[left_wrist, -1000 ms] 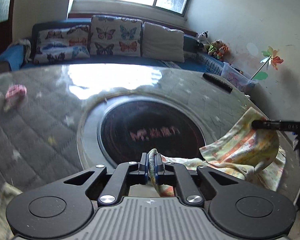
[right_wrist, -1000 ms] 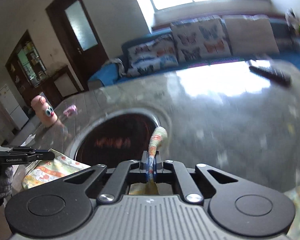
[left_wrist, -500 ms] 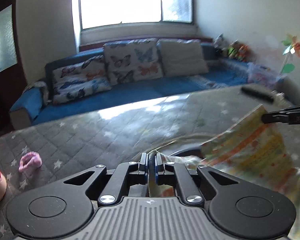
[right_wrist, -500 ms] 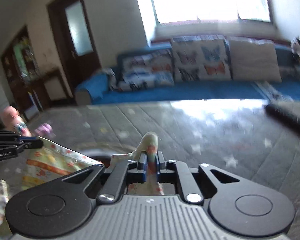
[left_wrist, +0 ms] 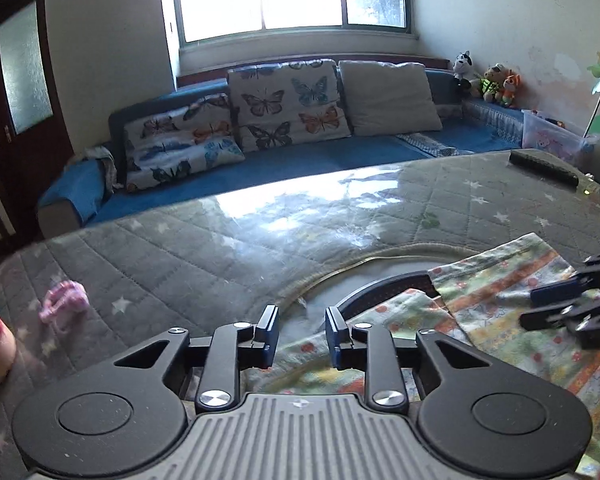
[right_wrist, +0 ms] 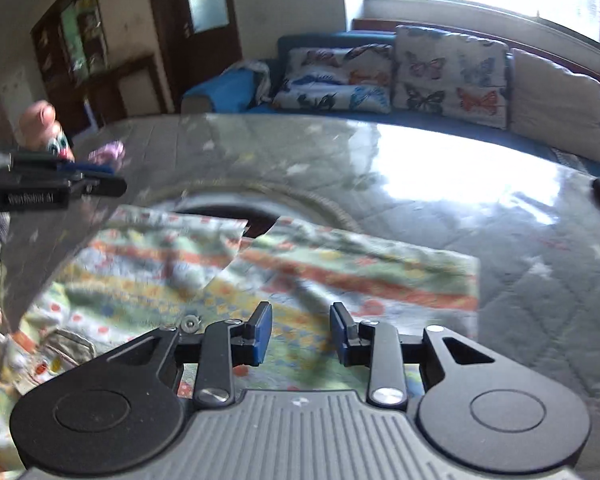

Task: Fold clothes

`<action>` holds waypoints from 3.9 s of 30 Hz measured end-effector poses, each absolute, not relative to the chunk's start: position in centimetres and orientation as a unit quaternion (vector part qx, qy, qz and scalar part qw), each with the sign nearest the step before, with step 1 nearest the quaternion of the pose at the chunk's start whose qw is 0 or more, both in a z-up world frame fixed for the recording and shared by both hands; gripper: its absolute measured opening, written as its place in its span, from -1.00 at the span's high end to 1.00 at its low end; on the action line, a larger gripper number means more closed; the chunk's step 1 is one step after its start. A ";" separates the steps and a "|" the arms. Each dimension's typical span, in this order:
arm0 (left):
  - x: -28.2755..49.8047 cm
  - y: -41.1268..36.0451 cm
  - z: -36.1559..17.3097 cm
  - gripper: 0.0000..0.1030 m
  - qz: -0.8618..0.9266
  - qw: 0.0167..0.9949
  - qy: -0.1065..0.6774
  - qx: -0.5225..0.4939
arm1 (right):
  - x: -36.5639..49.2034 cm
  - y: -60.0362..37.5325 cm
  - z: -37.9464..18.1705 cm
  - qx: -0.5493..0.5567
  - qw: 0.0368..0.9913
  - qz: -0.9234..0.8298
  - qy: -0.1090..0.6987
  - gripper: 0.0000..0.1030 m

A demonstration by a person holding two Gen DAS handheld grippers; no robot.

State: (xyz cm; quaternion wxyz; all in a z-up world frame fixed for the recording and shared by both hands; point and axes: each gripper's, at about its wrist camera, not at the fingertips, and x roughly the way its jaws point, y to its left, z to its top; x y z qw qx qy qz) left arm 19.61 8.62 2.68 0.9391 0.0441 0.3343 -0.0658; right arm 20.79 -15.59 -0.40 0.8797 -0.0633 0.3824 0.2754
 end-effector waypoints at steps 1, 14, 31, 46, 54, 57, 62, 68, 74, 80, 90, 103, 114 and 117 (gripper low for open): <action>19.5 8.6 2.6 0.47 -0.080 0.936 0.341 0.033 | 20.8 -15.1 -0.6 -0.068 0.881 0.277 0.378 0.27; 22.3 3.6 -1.0 0.48 -0.143 0.911 0.384 0.037 | 22.7 -12.4 -1.2 -0.109 0.885 0.270 0.364 0.14; 10.8 5.0 1.4 -0.04 -0.128 0.926 0.354 0.019 | 10.8 -15.5 -0.2 -0.127 0.875 0.296 0.362 -0.38; -1.4 10.7 0.2 -0.21 -0.021 0.944 0.326 -0.040 | 3.7 -21.6 0.3 -0.080 0.904 0.255 0.335 -0.59; -3.1 17.5 0.2 -0.72 0.122 0.938 0.315 -0.081 | 2.3 -27.8 1.3 -0.003 0.936 0.154 0.317 -0.66; -3.4 19.6 0.3 -0.84 0.172 0.933 0.306 -0.080 | 2.6 -30.2 1.1 0.012 0.944 0.101 0.314 -0.67; -2.9 21.9 -0.4 -0.89 0.230 0.918 0.317 -0.066 | 3.1 -34.2 0.5 0.045 0.947 0.015 0.318 -0.68; -2.7 23.0 -1.3 -0.71 0.232 0.911 0.330 -0.085 | 3.1 -37.0 -0.2 0.061 0.946 -0.041 0.316 -0.70; -2.6 22.7 -0.7 0.41 0.208 0.921 0.321 -0.077 | 3.6 -38.1 -0.5 0.067 0.944 -0.069 0.317 -0.70; -2.2 22.1 -0.6 0.81 0.236 0.920 0.311 -0.026 | 4.1 -39.0 -0.6 0.064 0.943 -0.088 0.315 -0.70; -1.9 24.1 -0.8 0.81 0.276 0.907 0.318 -0.026 | 6.8 -39.6 -1.3 0.046 0.940 -0.087 0.326 -0.56; -1.1 24.3 -0.8 0.66 0.288 0.899 0.331 -0.007 | 8.6 -40.8 -1.4 0.039 0.931 -0.125 0.341 -0.57; -2.9 21.5 2.0 0.07 0.242 0.918 0.314 0.009 | 4.0 -32.2 3.1 -0.005 0.941 0.069 0.332 -0.53; -2.8 19.4 3.1 0.07 0.199 0.932 0.302 0.013 | 3.1 -28.5 3.8 -0.011 0.932 0.142 0.334 -0.33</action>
